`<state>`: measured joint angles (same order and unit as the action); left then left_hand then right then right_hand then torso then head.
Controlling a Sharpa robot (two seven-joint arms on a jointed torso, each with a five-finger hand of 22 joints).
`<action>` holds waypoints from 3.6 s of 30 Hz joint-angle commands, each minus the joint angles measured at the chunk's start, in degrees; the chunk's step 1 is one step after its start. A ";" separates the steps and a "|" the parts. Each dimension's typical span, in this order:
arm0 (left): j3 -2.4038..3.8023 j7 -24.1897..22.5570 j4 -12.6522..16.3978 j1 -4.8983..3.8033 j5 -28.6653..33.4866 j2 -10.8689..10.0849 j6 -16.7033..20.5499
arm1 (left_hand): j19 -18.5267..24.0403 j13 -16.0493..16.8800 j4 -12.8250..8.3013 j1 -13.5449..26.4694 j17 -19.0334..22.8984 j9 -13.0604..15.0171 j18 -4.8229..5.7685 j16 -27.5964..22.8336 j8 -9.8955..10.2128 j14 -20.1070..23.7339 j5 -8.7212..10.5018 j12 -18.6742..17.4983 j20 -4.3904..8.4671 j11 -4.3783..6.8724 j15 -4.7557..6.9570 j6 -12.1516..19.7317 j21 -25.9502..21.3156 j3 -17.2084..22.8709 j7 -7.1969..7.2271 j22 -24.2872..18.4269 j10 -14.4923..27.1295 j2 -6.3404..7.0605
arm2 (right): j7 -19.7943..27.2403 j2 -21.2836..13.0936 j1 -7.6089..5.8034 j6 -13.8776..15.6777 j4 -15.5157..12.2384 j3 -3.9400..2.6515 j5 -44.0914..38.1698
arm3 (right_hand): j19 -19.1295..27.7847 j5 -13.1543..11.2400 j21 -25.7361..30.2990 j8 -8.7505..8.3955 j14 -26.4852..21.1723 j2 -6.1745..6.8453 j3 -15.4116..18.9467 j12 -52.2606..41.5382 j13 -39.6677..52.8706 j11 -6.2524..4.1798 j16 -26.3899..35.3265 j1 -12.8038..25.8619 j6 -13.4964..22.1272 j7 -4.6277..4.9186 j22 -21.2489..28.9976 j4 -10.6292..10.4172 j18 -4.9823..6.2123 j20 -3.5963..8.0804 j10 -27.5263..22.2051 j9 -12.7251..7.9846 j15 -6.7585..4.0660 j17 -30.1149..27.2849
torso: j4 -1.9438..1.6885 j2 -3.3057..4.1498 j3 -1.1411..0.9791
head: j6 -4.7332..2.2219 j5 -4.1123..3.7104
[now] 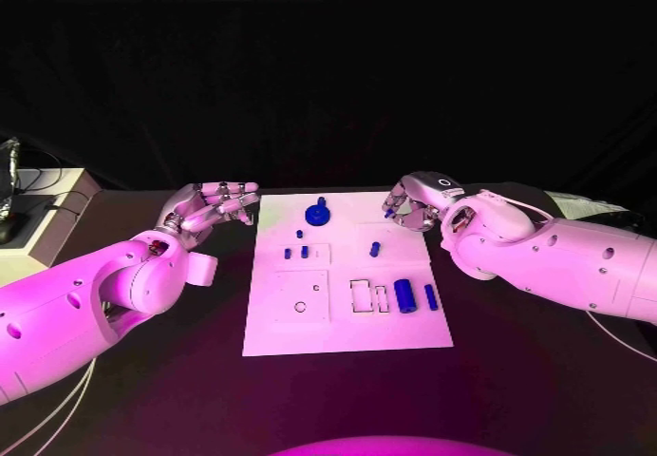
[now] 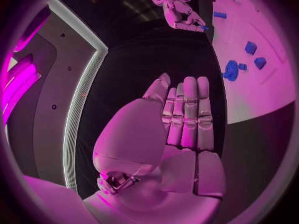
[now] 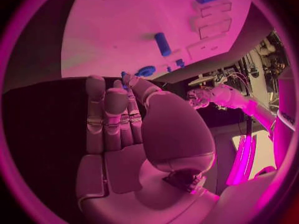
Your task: Assemble the parts on the task board
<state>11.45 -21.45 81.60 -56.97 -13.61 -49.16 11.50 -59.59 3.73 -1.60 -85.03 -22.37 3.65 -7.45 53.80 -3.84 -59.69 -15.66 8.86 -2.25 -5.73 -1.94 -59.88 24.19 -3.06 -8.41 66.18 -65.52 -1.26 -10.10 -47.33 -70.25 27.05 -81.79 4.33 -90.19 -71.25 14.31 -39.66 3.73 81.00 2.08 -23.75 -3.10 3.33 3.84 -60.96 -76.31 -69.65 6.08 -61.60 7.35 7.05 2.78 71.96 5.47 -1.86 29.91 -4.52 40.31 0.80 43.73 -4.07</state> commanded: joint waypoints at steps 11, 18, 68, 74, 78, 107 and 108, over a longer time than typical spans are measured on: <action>0.06 0.06 0.14 0.06 -0.23 0.82 -0.40 | -0.34 -0.08 -0.29 -0.17 -0.06 0.01 0.53 -0.39 0.06 -0.20 -0.29 -0.34 0.10 0.00 0.08 0.04 -0.45 0.03 0.02 0.16 0.59 -0.01 | 1.93 0.64 0.48 -0.34 -8.53 0.44 3.70 | -1.43 -0.10 2.93 0.02 -0.02 -0.69 -0.06 -0.23 0.07 -0.80 -0.40 -0.30 0.10 0.45 -3.61 0.33 1.06 0.13 1.24 1.25 -0.41 -0.18 | 0.29 -0.31 0.34 | 0.20 3.02; 0.06 0.26 0.13 0.07 -0.32 1.43 0.16 | -0.33 -0.07 -0.23 0.06 -0.07 0.01 0.54 -0.37 0.05 -0.19 -0.26 -0.34 0.07 -0.03 0.03 0.10 -0.51 -0.01 0.02 0.22 0.67 0.07 | 1.49 3.59 2.89 -0.98 -9.63 1.31 -0.98 | -2.36 -0.06 6.14 -0.05 -0.04 -0.77 -0.13 -0.21 0.06 -0.80 -0.44 -0.23 0.04 0.49 -6.69 0.40 1.06 0.10 1.17 1.22 -0.41 -0.36 | 0.35 -0.61 0.64 | 0.57 4.55; 0.07 0.98 0.50 0.05 -0.36 1.79 0.37 | -0.50 -0.08 -0.23 0.26 -0.03 0.02 0.52 -0.40 0.03 -0.18 -0.21 -0.14 0.03 -0.06 0.00 0.06 -1.01 0.07 0.06 0.45 0.93 0.17 | -1.39 9.89 7.75 -5.36 -7.76 2.51 -9.16 | -5.69 0.18 14.70 0.01 -0.03 -0.80 -0.36 -0.26 0.08 -0.80 -0.62 0.06 -0.03 0.48 -14.81 1.22 1.11 0.15 1.27 0.98 -0.42 -0.68 | 0.31 -0.41 0.54 | 3.28 7.09; 0.07 1.04 0.51 0.05 -0.36 1.79 0.31 | -0.50 -0.08 -0.23 0.26 -0.03 0.02 0.52 -0.40 0.03 -0.18 -0.21 -0.14 0.03 -0.06 0.00 0.06 -1.01 0.07 0.06 0.45 0.93 0.17 | -1.75 10.35 7.98 -4.96 -7.19 2.53 -9.70 | -5.81 0.19 15.04 0.01 -0.03 -0.80 -0.39 -0.26 0.08 -0.80 -0.65 0.07 -0.05 0.48 -14.89 1.32 1.11 0.16 1.29 0.97 -0.43 -0.70 | 0.26 -0.43 0.54 | 3.38 7.13; 0.07 1.11 0.51 0.05 -0.37 1.74 0.31 | -0.50 -0.08 -0.23 0.26 -0.03 0.02 0.52 -0.40 0.03 -0.18 -0.21 -0.14 0.03 -0.06 0.00 0.06 -1.01 0.07 0.06 0.45 0.93 0.17 | -1.92 10.60 8.14 -4.57 -7.03 2.54 -9.89 | -5.81 0.19 15.04 0.01 -0.03 -0.80 -0.39 -0.26 0.08 -0.80 -0.65 0.07 -0.05 0.48 -14.89 1.32 1.11 0.16 1.29 0.97 -0.43 -0.70 | 0.27 -0.38 0.54 | 3.45 7.18; 0.07 1.54 0.49 0.05 -0.40 1.69 -0.04 | -0.73 -0.08 -0.18 0.36 0.03 0.01 0.48 -0.48 0.04 -0.16 -0.17 -0.09 -0.02 -0.18 -0.07 0.19 -1.56 0.03 0.04 0.76 1.36 0.19 | -0.27 11.32 8.37 -4.59 -6.19 2.67 -9.31 | -6.04 1.53 22.68 -0.15 -0.23 3.69 14.73 -0.66 0.07 2.35 1.92 -0.62 8.00 0.83 -11.23 -1.99 2.32 -1.94 -11.94 -1.64 1.71 -1.99 | 0.37 -0.48 0.54 | 3.86 7.27; 0.07 1.55 0.48 0.05 -0.40 1.68 -0.05 | -0.74 -0.06 -0.20 0.32 0.04 0.02 0.48 -0.50 0.03 -0.16 -0.17 -0.09 -0.03 -0.19 -0.08 0.24 -1.60 0.04 0.05 0.77 1.45 0.19 | -0.23 11.25 8.36 -4.26 -6.28 2.68 -9.31 | -6.22 1.53 22.99 -0.11 -0.22 3.47 15.66 -0.78 0.10 2.34 2.01 -1.10 8.09 0.85 -11.05 -2.28 2.35 -1.99 -11.98 -1.63 1.72 -2.01 | 0.37 -0.48 0.54 | 3.86 7.27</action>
<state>11.46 -19.76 81.94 -56.93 -13.85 -47.52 12.03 -60.01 3.73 -1.59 -85.03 -22.34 3.65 -7.45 53.58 -3.84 -59.69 -15.66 8.86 -2.26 -5.94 -1.95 -59.89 22.91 -3.06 -8.40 66.87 -64.49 -1.26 -11.38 -36.00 -61.94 22.40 -87.93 6.97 -99.47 -77.16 15.87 -16.81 3.84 80.70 5.45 -8.56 -3.85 3.35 6.28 -59.13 -76.99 -61.83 6.94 -72.77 5.17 9.36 0.70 60.08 3.88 -0.27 27.94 -4.16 39.85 1.35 47.60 3.25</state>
